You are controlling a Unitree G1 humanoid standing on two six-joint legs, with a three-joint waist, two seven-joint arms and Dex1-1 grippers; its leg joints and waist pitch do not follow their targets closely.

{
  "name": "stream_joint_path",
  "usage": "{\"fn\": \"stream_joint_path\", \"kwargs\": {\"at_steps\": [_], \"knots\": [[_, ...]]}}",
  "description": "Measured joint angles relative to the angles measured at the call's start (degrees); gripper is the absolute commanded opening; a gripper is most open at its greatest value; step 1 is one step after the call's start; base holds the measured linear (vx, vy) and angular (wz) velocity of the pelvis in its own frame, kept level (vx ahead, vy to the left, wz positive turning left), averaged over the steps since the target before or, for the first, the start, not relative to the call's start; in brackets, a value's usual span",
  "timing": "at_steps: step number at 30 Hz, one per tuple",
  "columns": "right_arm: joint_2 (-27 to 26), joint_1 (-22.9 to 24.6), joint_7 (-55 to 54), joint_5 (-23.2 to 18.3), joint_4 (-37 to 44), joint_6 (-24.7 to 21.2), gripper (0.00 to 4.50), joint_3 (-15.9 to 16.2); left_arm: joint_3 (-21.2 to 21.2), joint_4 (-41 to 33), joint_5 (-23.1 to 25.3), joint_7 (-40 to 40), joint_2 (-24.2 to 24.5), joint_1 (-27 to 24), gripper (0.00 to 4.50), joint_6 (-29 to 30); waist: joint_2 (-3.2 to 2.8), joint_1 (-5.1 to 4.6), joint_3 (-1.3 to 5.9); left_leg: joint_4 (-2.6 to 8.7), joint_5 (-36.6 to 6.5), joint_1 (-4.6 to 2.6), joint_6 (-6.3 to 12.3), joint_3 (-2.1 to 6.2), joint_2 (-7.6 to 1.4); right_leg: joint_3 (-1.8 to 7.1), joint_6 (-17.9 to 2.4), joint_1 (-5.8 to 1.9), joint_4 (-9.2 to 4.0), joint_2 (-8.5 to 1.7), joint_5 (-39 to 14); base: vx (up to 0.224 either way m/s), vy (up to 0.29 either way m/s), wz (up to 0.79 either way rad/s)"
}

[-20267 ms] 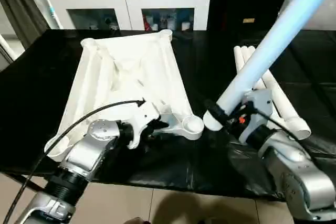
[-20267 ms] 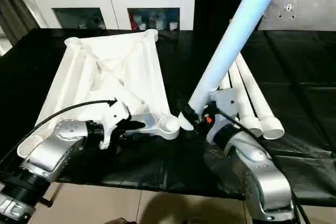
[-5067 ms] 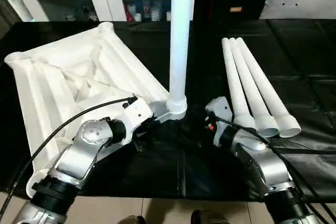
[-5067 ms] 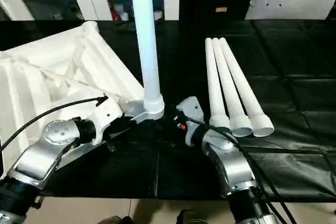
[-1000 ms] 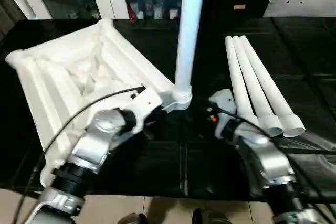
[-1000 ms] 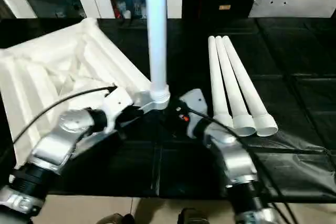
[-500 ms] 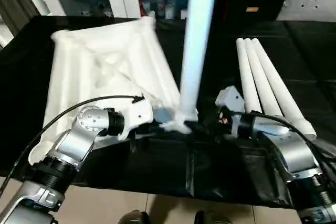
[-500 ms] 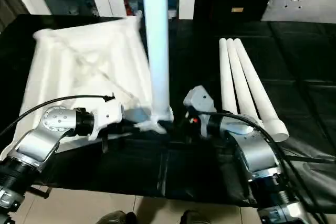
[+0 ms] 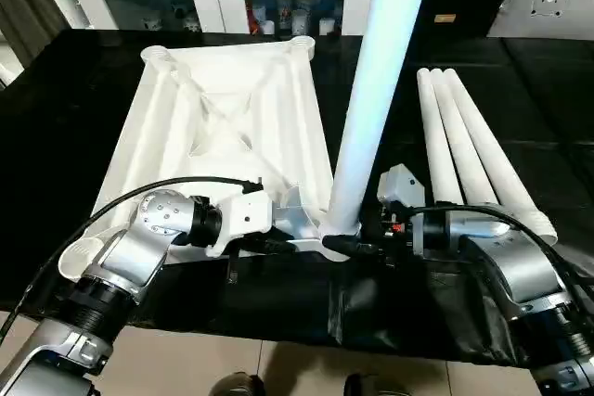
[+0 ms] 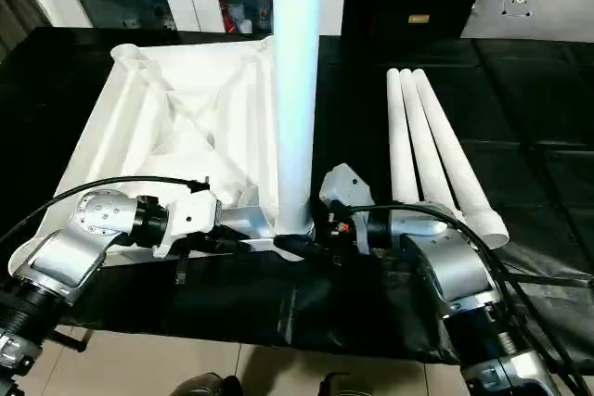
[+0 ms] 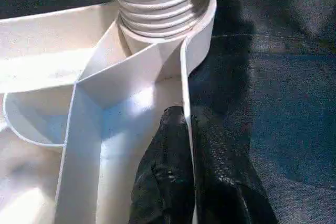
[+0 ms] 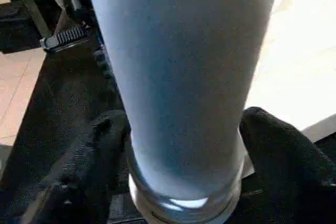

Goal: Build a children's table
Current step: Rotate leg to tighten

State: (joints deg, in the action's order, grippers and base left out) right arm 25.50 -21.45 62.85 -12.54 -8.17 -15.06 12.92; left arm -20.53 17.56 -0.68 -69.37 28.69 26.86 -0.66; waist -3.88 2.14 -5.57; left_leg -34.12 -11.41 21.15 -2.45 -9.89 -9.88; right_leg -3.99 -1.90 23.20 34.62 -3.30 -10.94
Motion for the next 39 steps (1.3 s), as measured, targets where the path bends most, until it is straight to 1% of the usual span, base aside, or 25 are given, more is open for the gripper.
{"fn": "stream_joint_path", "kwargs": {"at_steps": [1, 2, 3, 4, 6, 7, 9, 14, 18, 20, 21, 24, 27, 29, 31, 33, 34, 36, 39], "knots": [[0.00, -0.17, 0.10, -0.19, 0.00, -0.01, 3.42, 0.00, 0.01, 0.15, -0.08, -0.04, 0.01, 0.02, 0.00, -0.16, 0.00, 0.00, 0.00, 0.00, 0.00, 0.00, 0.00, 0.00, 0.00, 0.00, 0.00, 0.00, 0.01, 0.00, 0.00, 0.000, 0.000, 0.00], [0.01, -0.28, 0.21, -0.27, 0.00, -0.01, 3.33, 0.00, 0.00, 0.29, -0.12, -0.12, 0.01, 0.06, 0.00, -0.31, 0.00, 0.00, 0.00, 0.00, 0.00, -0.01, 0.00, 0.00, 0.00, 0.00, 0.00, 0.00, 0.02, 0.00, 0.00, 0.000, 0.000, 0.00], [0.01, -0.31, 0.38, -0.31, -0.02, -0.01, 3.12, 0.01, 0.01, 0.38, -0.14, -0.24, 0.02, 0.10, 0.00, -0.40, 0.00, 0.01, 0.00, 0.00, 0.00, -0.01, 0.00, 0.00, 0.00, 0.00, 0.00, 0.00, 0.03, 0.00, 0.00, 0.000, 0.000, 0.00], [0.01, -0.30, 0.47, -0.31, -0.08, -0.02, 3.12, 0.01, 0.01, 0.50, -0.17, -0.32, 0.03, 0.14, 0.00, -0.50, 0.00, 0.02, 0.00, 0.00, 0.00, -0.01, 0.00, 0.00, 0.00, 0.00, 0.00, 0.00, 0.04, 0.00, 0.00, 0.000, 0.000, 0.00], [0.01, -0.45, 0.81, -0.31, -0.38, -0.02, 2.89, 0.01, 0.00, 0.85, -0.23, -0.64, 0.05, 0.26, 0.00, -0.71, 0.00, 0.02, 0.00, -0.01, 0.00, -0.01, 0.00, 0.00, 0.00, 0.00, 0.00, 0.00, 0.06, 0.00, 0.00, 0.000, 0.000, 0.00], [0.00, -0.56, 1.00, -0.32, -0.57, -0.01, 2.89, 0.01, 0.00, 0.88, -0.23, -0.68, 0.05, 0.28, 0.00, -0.74, 0.00, 0.03, 0.00, -0.03, 0.00, -0.02, 0.00, 0.00, 0.00, 0.00, 0.00, 0.00, 0.08, 0.00, 0.00, 0.000, 0.000, 0.00], [-0.02, -0.73, 1.27, -0.35, -0.88, -0.02, 2.75, 0.01, 0.00, 0.95, -0.23, -0.69, 0.04, 0.31, 0.00, -0.74, 0.00, 0.03, 0.00, -0.08, 0.00, -0.01, 0.00, 0.00, -0.01, 0.00, 0.00, 0.00, 0.11, 0.00, 0.00, 0.000, 0.000, 0.00], [-0.06, -0.71, 1.28, -0.36, -0.89, -0.02, 2.66, 0.08, 0.00, 0.95, -0.28, -0.73, 0.04, 0.29, 0.00, -0.68, 0.00, 0.02, 0.00, -0.12, 0.00, -0.02, 0.00, 0.00, -0.01, 0.01, 0.00, 0.00, 0.16, 0.00, 0.00, 0.000, 0.000, 0.00], [-1.64, 0.06, -0.39, -0.25, -0.52, -0.64, 2.64, 0.18, 0.86, 0.59, -0.91, -0.07, -0.08, -0.49, 0.00, 0.97, 0.01, -0.19, 0.02, -0.14, 0.00, -0.06, 0.00, 0.00, -0.02, 0.01, 0.00, -0.01, 0.27, 0.00, -0.01, 0.000, 0.000, 0.00], [-3.06, 0.48, -2.83, 0.29, -0.01, -1.20, 2.64, 0.26, 2.05, -0.82, -1.53, 1.32, -0.84, -1.90, 0.00, 3.63, -0.01, -0.36, 0.03, -0.15, 0.01, -0.09, -0.01, 0.00, -0.02, 0.03, -0.01, -0.05, 0.33, 0.00, -0.01, 0.000, 0.000, 0.00], [-4.80, 0.83, -5.83, 1.22, 0.04, -1.78, 2.64, -0.14, 3.32, -2.03, -1.84, 3.39, -1.58, -3.08, 0.00, 6.49, 0.00, -0.68, 0.04, -0.15, 0.00, -0.12, -0.03, -0.03, -0.03, 0.05, -0.02, -0.15, 0.35, 0.00, 0.01, 0.000, 0.000, 0.00], [-9.07, 0.50, -14.43, 3.27, -1.32, -2.47, 2.64, -1.48, 4.86, -3.51, -1.80, 9.18, -3.87, -3.94, 0.00, 11.88, 0.00, -2.10, 0.05, -0.20, -0.08, -0.28, -0.45, -0.04, -0.03, 0.06, 0.16, -0.21, 0.40, 0.00, -0.09, 0.000, 0.000, 0.00], [-14.18, -0.94, -23.31, 4.70, -4.03, -3.45, 2.64, -3.74, 6.22, -5.82, -1.01, 16.63, -7.81, -4.98, 0.00, 17.09, 0.03, -3.39, 0.04, -0.27, 0.02, -0.26, -0.51, -0.03, -0.04, 0.06, 0.19, -0.20, 0.40, 0.01, -0.07, 0.000, 0.000, 0.00], [-16.95, -1.90, -28.34, 5.61, -5.67, -3.60, 2.64, -4.84, 6.72, -7.62, 0.51, 21.00, -10.15, -5.28, 0.00, 20.29, 0.03, -3.58, 0.04, -0.28, 0.03, -0.25, -0.51, -0.03, -0.04, 0.06, 0.20, -0.19, 0.40, 0.01, -0.06, 0.000, 0.000, 0.00], [-20.82, -3.67, -35.07, 6.75, -8.20, -3.67, 2.64, -6.41, 7.50, -9.57, 2.73, 27.07, -13.85, -5.60, 0.00, 24.23, 0.05, -3.70, 0.05, -0.27, 0.03, -0.19, -0.51, -0.03, -0.05, 0.06, 0.20, -0.15, 0.39, 0.01, -0.05, 0.000, 0.000, 0.00], [-23.49, -5.57, -40.75, 8.12, -10.51, -3.55, 2.64, -7.54, 7.70, -11.12, 4.35, 32.53, -17.50, -5.59, 0.00, 27.94, 0.07, -3.72, 0.05, -0.26, 0.01, -0.08, -0.52, -0.03, -0.04, 0.06, 0.16, -0.08, 0.35, 0.01, -0.02, 0.000, 0.000, 0.00], [-23.94, -6.01, -42.04, 8.39, -10.99, -3.51, 2.64, -7.65, 7.65, -11.71, 4.62, 34.05, -18.51, -5.59, 0.00, 29.21, 0.08, -3.65, 0.06, -0.24, 0.01, -0.06, -0.50, -0.03, -0.04, 0.06, -0.04, -0.08, 0.35, 0.01, 0.10, 0.000, 0.000, 0.00], [-24.42, -6.55, -42.96, 8.46, -11.58, -3.40, 2.64, -8.08, 7.15, -12.51, 4.87, 36.00, -19.16, -5.59, 0.00, 30.28, 0.10, -3.26, 0.07, -0.10, 0.09, -0.04, -0.31, -0.02, -0.04, 0.03, 0.00, -0.07, 0.32, 0.01, 0.05, 0.000, 0.000, 0.00], [-24.43, -6.54, -42.97, 8.45, -11.76, -3.40, 2.64, -8.10, 6.99, -12.83, 4.96, 36.08, -19.13, -5.59, 0.00, 30.50, 0.11, -3.18, 0.08, -0.02, 0.13, -0.01, -0.15, -0.02, -0.04, 0.01, 0.02, -0.06, 0.31, 0.01, -0.02, 0.000, 0.000, 0.00]]}}
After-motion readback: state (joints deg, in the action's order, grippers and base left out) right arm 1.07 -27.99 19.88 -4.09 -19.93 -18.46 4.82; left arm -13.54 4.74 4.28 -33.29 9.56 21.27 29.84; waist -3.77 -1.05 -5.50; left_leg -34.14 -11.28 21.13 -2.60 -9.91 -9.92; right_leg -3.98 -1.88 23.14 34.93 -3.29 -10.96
